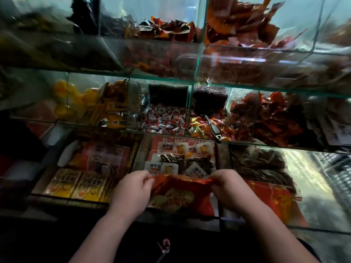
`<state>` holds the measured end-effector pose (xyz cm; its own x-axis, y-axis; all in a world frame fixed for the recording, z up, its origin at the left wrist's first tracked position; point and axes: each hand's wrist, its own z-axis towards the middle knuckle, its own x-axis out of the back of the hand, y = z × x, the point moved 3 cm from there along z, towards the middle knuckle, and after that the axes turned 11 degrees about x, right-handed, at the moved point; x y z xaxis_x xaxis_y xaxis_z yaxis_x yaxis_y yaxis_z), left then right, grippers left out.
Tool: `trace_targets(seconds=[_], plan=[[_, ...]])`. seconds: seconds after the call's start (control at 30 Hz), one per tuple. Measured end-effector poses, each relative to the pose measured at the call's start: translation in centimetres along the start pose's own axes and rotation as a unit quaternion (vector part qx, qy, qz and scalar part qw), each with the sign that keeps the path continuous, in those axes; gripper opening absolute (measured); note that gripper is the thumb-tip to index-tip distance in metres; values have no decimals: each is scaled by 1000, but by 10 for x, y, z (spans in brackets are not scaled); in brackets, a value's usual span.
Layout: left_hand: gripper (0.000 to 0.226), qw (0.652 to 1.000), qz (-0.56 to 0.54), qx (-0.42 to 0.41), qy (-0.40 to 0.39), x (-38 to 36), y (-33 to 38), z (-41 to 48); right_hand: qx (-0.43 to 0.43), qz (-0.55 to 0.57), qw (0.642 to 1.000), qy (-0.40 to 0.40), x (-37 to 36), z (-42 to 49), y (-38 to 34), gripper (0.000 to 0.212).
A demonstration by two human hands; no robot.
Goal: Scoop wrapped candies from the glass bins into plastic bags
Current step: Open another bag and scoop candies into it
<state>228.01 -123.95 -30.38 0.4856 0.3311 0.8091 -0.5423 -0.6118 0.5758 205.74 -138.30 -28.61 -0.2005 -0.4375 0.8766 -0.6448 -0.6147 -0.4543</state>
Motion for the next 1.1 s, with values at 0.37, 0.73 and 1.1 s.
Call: trace_targets(seconds=[0.37, 0.73, 1.1], plan=[[22, 967, -181, 137, -115, -60, 25, -32, -188, 182, 952, 160, -26, -22, 36, 107], [48, 989, 80, 50, -117, -46, 66, 13, -223, 202, 917, 263, -31, 3, 19, 87], [17, 991, -84, 91, -55, -37, 47, 4, -147, 407, 879, 198, -10, -13, 40, 81]])
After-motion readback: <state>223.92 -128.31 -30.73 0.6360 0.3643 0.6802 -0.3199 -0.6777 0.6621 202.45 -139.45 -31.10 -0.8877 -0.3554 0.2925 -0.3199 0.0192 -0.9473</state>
